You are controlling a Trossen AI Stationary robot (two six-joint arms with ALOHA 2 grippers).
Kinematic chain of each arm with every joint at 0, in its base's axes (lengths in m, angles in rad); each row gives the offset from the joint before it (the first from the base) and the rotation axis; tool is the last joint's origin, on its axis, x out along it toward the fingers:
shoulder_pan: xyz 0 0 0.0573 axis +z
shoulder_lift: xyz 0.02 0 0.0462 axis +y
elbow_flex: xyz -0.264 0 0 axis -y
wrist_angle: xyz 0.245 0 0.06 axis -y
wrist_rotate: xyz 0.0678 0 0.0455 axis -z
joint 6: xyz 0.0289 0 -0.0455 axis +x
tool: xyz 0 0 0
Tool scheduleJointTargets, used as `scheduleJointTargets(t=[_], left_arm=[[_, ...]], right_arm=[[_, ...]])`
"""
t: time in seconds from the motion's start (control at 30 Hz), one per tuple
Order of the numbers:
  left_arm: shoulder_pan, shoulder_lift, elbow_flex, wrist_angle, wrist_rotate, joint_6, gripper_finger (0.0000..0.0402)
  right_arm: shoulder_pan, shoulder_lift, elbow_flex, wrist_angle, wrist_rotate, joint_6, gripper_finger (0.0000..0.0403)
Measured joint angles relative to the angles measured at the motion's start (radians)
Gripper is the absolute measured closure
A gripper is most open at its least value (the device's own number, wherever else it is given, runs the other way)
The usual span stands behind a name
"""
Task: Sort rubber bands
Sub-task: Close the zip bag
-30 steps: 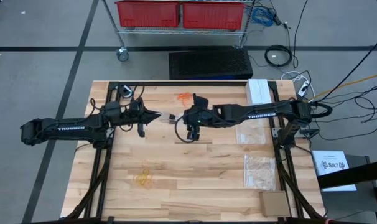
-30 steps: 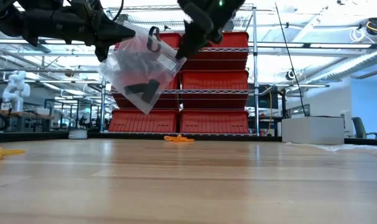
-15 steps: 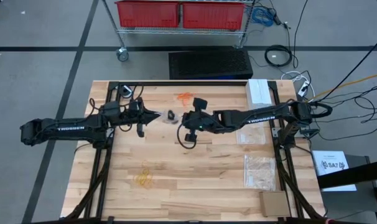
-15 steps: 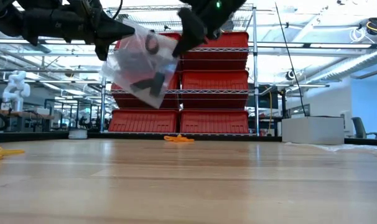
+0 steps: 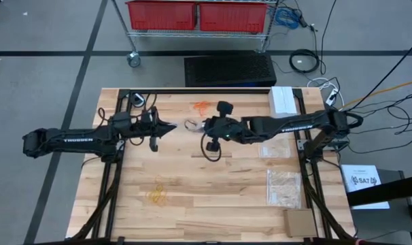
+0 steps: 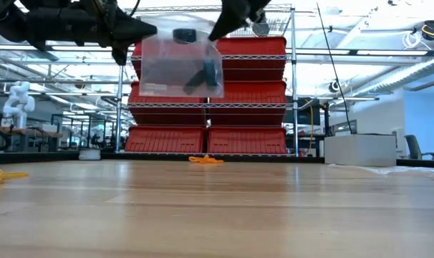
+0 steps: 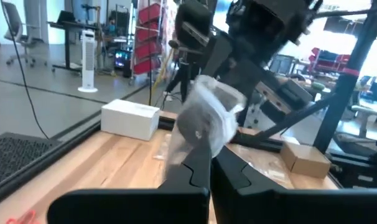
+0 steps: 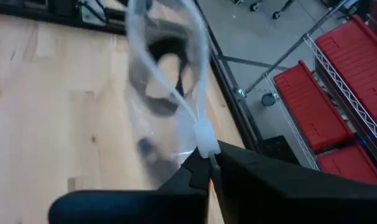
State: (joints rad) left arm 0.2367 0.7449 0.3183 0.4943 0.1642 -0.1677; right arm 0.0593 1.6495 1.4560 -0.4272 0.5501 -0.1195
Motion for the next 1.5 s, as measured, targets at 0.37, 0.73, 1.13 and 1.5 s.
scheduleJointTargets(t=[0.37,0.73,1.13,1.5], left_arm=[[-0.045,0.075,-0.001,0.095,-0.007,0.021,0.0401],[-0.077,0.189,0.038,0.142,-0.015,0.046,0.0401],[-0.095,0.128,0.042,0.053,-0.071,0.116,0.0401],[-0.100,0.127,0.053,-0.252,-0.217,0.125,0.0401]], right_arm=[[-0.001,-0.034,0.000,-0.015,-0.062,0.030,0.0403],[-0.014,0.024,0.000,-0.040,-0.076,0.030,0.0403],[-0.041,-0.039,0.001,-0.215,-0.021,0.098,0.0402],[-0.062,-0.036,-0.001,-0.451,-0.023,0.263,0.0309]])
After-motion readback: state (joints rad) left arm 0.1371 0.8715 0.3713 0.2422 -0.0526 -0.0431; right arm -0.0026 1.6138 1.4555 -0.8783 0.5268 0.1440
